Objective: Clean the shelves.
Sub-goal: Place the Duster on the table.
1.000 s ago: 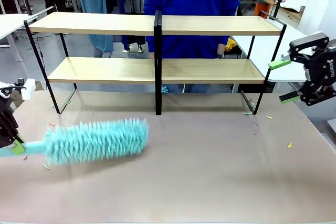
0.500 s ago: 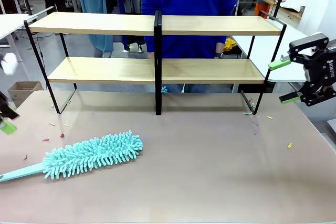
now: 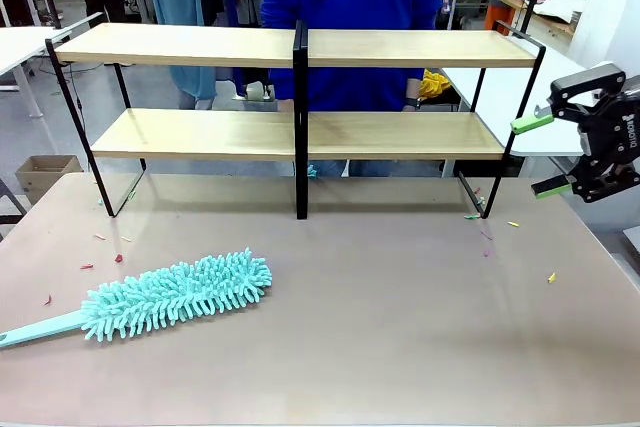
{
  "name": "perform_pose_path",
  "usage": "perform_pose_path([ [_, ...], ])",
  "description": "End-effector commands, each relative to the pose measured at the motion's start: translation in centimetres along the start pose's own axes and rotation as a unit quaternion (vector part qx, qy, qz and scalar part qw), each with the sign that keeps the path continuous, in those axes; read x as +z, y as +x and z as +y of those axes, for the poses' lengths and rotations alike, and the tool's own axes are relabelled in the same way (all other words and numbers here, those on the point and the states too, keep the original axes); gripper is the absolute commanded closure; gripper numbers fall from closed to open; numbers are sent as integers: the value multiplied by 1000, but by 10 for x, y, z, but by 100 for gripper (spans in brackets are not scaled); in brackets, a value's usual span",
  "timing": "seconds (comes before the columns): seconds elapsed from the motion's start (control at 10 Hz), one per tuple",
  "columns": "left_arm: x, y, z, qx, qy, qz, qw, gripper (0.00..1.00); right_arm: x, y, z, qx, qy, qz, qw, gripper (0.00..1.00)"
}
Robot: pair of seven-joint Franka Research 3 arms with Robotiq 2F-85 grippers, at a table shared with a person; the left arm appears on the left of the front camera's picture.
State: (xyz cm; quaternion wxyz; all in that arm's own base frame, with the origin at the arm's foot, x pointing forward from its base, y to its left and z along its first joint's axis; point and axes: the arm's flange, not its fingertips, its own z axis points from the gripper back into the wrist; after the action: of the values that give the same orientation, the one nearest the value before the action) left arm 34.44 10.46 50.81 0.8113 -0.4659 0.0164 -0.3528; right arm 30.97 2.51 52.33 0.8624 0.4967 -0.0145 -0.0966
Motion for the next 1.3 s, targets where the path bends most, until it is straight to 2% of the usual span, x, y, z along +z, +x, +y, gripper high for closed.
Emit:
perform_pose_path([
  [0.0, -9, 3, 6, 167, -230, -20, 959, 0, -2, 0, 2, 0, 12, -2, 1000, 0],
  [0.1, -9, -1, 13, 172, -245, -50, 953, 0, -2, 0, 2, 0, 12, -2, 1000, 0],
  [0.2, -3, -5, 20, 182, -245, -120, 945, 0, -2, 0, 2, 0, 12, -2, 1000, 0],
  [0.3, 9, -10, 25, 186, -210, -217, 935, 0, -2, 0, 2, 0, 12, -2, 1000, 0],
  [0.4, 20, -15, 31, 186, -155, -293, 925, 0, -2, 0, 2, 0, 12, -2, 1000, 0],
  [0.5, 12, -5, 40, 170, -235, -110, 951, 0, -2, 0, 2, 0, 12, -2, 1000, 0],
  [1.2, 12, -5, 40, 170, -235, -110, 951, 0, -2, 0, 2, 0, 12, -2, 1000, 0],
])
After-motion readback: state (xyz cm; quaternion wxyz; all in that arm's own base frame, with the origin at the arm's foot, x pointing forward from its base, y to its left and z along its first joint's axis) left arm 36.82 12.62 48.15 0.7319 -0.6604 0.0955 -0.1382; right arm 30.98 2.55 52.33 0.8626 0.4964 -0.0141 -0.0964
